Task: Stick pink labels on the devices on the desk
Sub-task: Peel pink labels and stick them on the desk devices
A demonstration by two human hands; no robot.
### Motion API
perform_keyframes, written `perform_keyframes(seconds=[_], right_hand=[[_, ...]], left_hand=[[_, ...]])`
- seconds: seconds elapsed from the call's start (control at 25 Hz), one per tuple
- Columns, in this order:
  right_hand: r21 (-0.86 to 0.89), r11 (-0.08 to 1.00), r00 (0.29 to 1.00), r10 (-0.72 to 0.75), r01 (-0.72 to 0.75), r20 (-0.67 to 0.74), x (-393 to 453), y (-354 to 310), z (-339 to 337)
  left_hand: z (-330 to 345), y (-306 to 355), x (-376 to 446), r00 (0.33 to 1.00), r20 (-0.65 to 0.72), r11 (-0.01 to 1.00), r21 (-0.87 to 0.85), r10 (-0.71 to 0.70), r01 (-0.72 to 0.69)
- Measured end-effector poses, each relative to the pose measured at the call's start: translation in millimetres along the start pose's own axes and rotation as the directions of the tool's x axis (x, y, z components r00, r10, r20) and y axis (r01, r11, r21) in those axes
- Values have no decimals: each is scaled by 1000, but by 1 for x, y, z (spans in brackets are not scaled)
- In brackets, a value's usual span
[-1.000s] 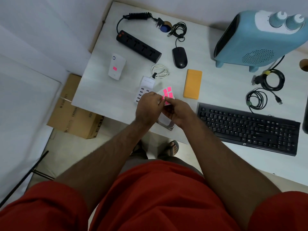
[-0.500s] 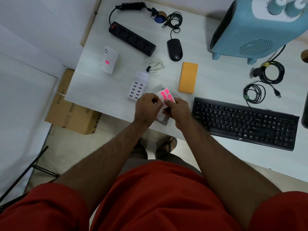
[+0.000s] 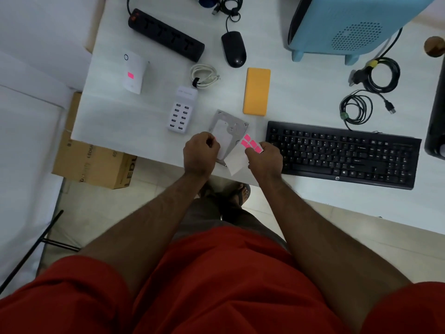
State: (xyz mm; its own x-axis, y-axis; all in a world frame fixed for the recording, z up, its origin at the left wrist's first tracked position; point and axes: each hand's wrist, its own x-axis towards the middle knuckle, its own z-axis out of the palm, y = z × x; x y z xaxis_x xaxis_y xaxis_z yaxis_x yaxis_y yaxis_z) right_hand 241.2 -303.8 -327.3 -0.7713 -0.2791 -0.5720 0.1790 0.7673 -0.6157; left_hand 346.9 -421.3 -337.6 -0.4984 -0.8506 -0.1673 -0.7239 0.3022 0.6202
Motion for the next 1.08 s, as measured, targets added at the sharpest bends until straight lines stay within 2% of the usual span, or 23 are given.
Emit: perform_keyframes(seconds=[0.32,0.64,0.84,0.96,1.08], right_hand=[[-99,993,997,-74,71,-25,-3,3,4],[-70,986,987,-151,154,47,7,18,-4],[-61,981,980,-179,185,90,11,28,-7],[-45,980,977,-190,195,97,9,30,-7],[-37,980,977,-190,194,96,8,30,-5]], left_hand=[[19,-8,9,992,55,979,163,117,-125],[42,-2,1,990,77,949,284,119,-136],[49,-10,-1,991,62,952,273,123,-135],[56,-27,-11,976,71,935,281,206,-218],[62,-42,-22,952,66,875,381,297,-299]])
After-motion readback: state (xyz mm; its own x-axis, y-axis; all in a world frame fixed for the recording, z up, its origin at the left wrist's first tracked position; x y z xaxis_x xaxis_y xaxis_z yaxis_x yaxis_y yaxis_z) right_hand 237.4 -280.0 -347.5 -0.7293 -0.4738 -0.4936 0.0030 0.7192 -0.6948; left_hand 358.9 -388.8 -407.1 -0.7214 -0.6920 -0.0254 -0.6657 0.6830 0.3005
